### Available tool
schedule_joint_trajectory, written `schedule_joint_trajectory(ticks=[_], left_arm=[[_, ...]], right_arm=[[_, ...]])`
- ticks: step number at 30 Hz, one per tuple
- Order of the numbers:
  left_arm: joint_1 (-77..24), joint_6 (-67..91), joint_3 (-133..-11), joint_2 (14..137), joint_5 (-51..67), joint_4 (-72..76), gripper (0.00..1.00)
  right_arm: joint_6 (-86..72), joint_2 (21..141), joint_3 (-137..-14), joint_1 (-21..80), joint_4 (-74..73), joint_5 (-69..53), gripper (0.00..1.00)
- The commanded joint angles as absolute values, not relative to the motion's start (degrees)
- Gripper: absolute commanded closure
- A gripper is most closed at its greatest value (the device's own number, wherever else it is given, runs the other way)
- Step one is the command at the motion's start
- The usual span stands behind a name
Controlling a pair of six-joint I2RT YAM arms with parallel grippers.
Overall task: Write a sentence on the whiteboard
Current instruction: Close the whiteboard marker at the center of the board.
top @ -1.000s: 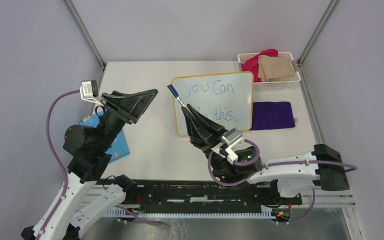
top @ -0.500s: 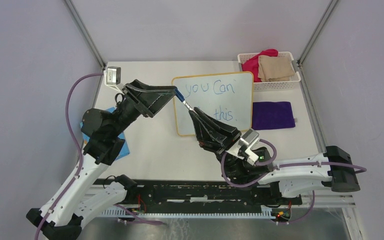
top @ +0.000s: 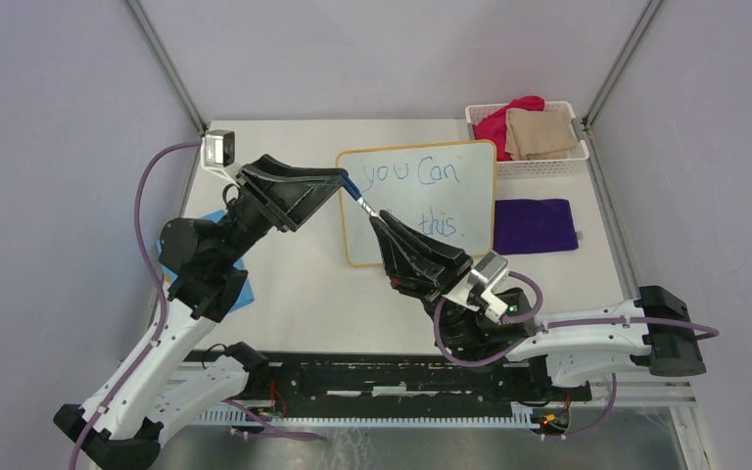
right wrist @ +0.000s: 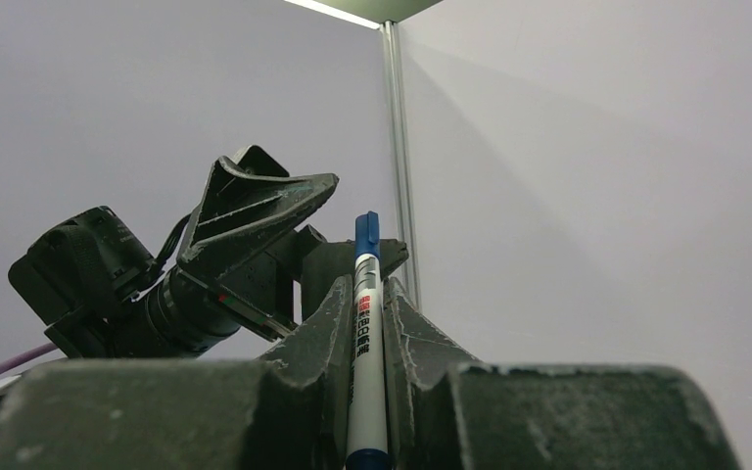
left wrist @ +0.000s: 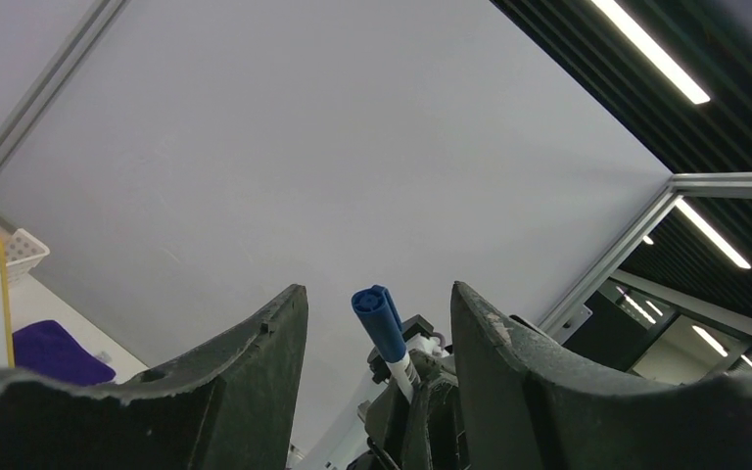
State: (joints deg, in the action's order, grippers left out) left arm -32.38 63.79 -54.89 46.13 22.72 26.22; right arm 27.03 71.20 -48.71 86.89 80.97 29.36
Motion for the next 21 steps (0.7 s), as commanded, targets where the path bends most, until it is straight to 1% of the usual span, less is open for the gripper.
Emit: schedule_joint_trajectory(ticks=[1,7,11,21], left_arm=[[-32.72,66.54,-54.53,46.23,24.27,30.56,0.4],[-33.13,67.06,-53.88,46.28,24.34,31.73,0.5],[-33.44,67.14,-53.58,46.21,24.32,31.73,0.54],[-34.39,67.41,-53.91,47.01,24.43,31.73,0.58]], right_arm=[[26.12,70.19,-49.04,87.01,81.53,28.65,1.0],[25.93,70.47,-49.35,86.93,81.06,28.88,1.0],[25.93,70.66,-49.57,86.97,80.8,28.96,1.0],[26.01,71.15,-49.92,86.96,80.44,29.27,1.0]])
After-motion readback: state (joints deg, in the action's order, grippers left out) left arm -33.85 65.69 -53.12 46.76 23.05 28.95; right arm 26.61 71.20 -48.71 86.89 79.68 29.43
